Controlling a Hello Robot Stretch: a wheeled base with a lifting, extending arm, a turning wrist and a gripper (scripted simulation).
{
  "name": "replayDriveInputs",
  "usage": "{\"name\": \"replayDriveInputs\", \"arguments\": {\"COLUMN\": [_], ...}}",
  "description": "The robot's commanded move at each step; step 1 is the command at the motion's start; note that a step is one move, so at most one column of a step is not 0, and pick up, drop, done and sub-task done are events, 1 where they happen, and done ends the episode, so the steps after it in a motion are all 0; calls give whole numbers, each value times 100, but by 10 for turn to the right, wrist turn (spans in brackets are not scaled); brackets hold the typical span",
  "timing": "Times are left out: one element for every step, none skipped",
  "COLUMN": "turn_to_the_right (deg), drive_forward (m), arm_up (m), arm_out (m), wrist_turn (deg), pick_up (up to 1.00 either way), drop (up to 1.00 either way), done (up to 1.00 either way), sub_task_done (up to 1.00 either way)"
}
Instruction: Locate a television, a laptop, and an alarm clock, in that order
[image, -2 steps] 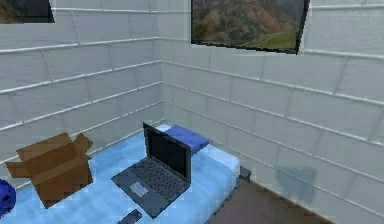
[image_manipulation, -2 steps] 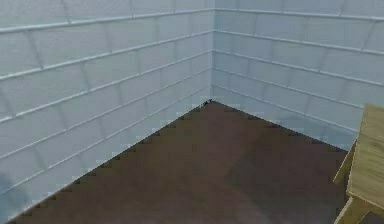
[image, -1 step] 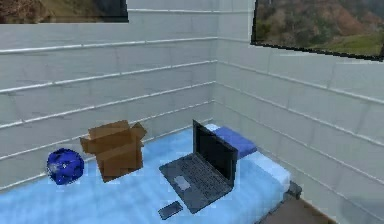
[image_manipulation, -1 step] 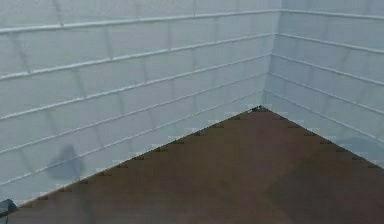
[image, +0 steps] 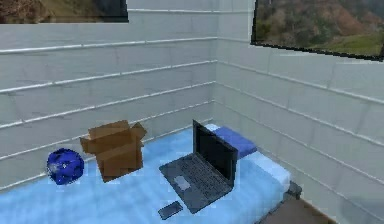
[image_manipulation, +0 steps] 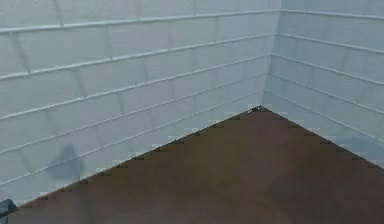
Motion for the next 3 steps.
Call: {"name": "replayDriveInputs", "arguments": {"turn_to_the_right": [-450,-450,-360], "drive_forward": [0,0,0], "arm_up": [0,0,0], "arm_out": [0,0,0], "wrist_turn": [0,0,0], "pick_up": [0,0,0], "drop": [0,0,0], "done": [0,0,0], "sub_task_done": [0,0,0]}}
